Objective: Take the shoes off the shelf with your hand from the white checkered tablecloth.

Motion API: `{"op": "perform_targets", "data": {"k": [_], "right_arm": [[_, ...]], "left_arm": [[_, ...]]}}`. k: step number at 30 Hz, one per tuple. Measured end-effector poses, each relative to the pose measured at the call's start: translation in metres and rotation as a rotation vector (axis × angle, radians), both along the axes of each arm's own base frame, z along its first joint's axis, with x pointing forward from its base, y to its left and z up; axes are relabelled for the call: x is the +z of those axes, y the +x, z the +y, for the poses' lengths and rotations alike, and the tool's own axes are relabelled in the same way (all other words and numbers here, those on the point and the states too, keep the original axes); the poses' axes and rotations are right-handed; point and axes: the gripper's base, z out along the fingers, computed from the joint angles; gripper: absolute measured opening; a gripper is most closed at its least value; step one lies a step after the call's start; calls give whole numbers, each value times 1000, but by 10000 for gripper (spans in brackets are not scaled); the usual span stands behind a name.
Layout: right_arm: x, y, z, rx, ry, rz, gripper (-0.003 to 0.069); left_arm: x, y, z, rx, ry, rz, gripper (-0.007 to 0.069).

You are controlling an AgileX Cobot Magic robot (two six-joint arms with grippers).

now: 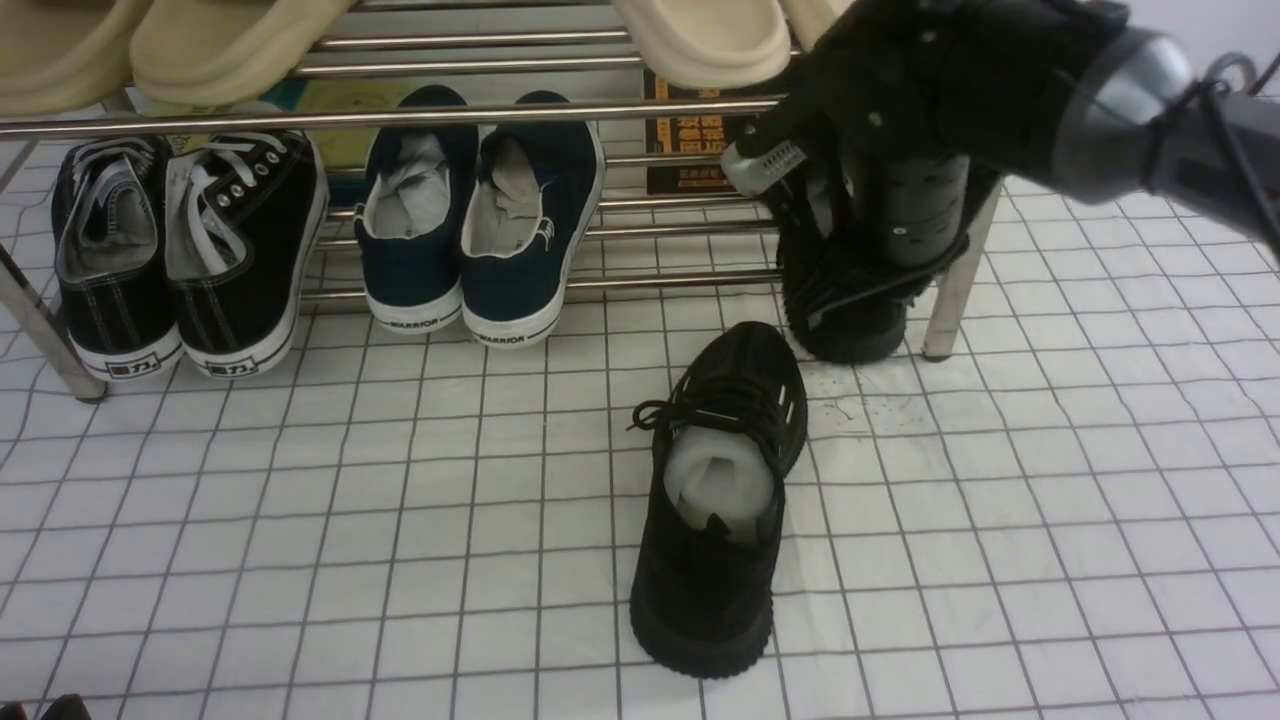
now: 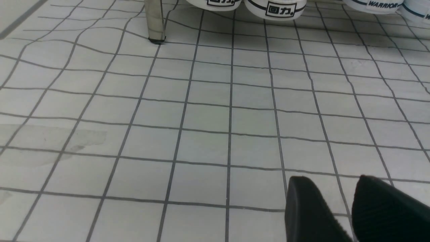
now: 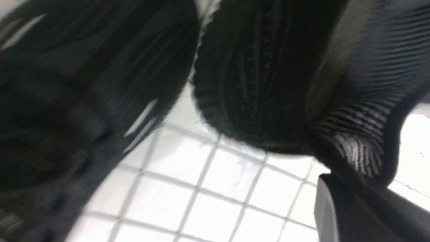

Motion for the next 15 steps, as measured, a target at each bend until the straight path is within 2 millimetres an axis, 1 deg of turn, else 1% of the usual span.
{"op": "perform_targets", "data": {"k": [4, 7, 9, 11, 15], "right_arm": [[13, -9, -1, 5, 59, 4, 20], [17, -23, -4, -2, 107, 40, 20], [18, -32, -7, -4, 127, 67, 20], [16, -47, -14, -9, 135, 104, 20], [11, -68, -28, -39, 118, 139, 20]], "left_arm": [[0, 0, 0, 0, 1, 0, 240], [0, 0, 0, 0, 1, 2, 240], [0, 0, 0, 0, 1, 2, 240], [0, 0, 0, 0, 1, 2, 240], [0, 0, 0, 0, 1, 2, 240]]}}
